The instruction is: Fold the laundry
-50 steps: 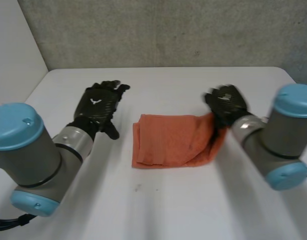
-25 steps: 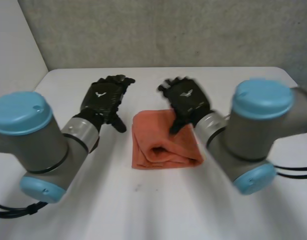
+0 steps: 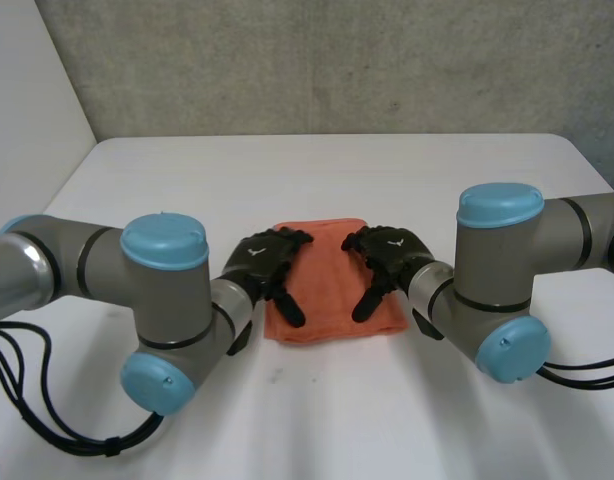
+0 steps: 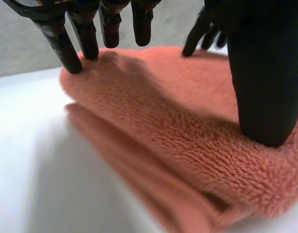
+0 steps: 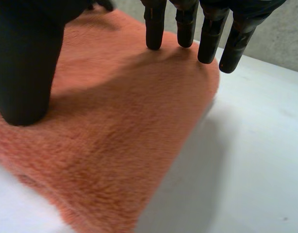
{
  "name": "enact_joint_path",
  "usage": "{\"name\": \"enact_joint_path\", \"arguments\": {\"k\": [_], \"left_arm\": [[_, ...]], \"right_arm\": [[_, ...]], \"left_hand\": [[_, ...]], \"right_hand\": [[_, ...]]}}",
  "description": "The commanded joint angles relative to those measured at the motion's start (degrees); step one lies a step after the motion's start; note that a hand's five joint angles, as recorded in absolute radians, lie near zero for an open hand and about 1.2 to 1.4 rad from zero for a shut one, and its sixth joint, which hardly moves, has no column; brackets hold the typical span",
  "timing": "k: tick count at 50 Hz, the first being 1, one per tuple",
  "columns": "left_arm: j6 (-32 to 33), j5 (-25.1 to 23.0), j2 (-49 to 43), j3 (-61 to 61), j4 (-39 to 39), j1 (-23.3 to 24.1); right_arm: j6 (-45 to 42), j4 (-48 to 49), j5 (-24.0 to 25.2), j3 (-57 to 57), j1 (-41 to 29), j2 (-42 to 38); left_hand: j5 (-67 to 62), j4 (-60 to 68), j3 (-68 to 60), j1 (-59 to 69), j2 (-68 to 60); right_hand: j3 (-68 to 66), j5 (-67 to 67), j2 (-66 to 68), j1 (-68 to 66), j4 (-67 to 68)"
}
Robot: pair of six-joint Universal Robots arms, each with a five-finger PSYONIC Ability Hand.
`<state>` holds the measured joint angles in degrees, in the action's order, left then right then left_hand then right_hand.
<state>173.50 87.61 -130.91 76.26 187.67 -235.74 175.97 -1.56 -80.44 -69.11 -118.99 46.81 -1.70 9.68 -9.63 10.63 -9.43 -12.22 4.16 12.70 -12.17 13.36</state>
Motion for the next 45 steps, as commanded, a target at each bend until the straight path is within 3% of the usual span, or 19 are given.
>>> {"name": "enact_joint_path", "arguments": {"k": [1,11,17,29,45], "left_arm": [[1.31,2.12,3.63,2.23,-2.3,-2.26],[1.4,2.12,16.65,1.44,-3.98,-1.82],[1.49,2.3,25.07,-0.84,-4.6,-2.61],[2.36,0.54,35.8,-2.25,-16.89,-15.0],[3.25,-2.27,36.86,-0.06,-17.69,-15.97]], "right_arm": [[0.07,-0.64,-0.16,1.78,1.65,2.31],[0.86,-0.11,-1.92,1.78,2.01,14.54],[2.01,-0.2,-8.24,1.17,5.61,22.63],[1.39,-0.2,-9.12,-6.12,11.32,37.03],[1.13,0.33,-9.3,-7.88,11.41,37.13]], "left_hand": [[1.7,0.32,-0.37,-0.63,-0.57],[1.7,0.32,-0.37,-0.63,-0.57],[1.7,0.32,-0.37,-0.63,-0.57],[1.7,0.32,-0.37,-0.63,-0.57],[1.7,0.32,-0.37,-0.63,-0.57]], "right_hand": [[2.22,-4.16,-2.7,2.17,-3.36],[2.22,-4.16,-2.7,2.17,-3.36],[2.22,-4.16,-2.7,2.17,-3.36],[2.22,-4.16,-2.7,2.17,-3.36],[2.22,-4.16,-2.7,2.17,-3.36]]}}
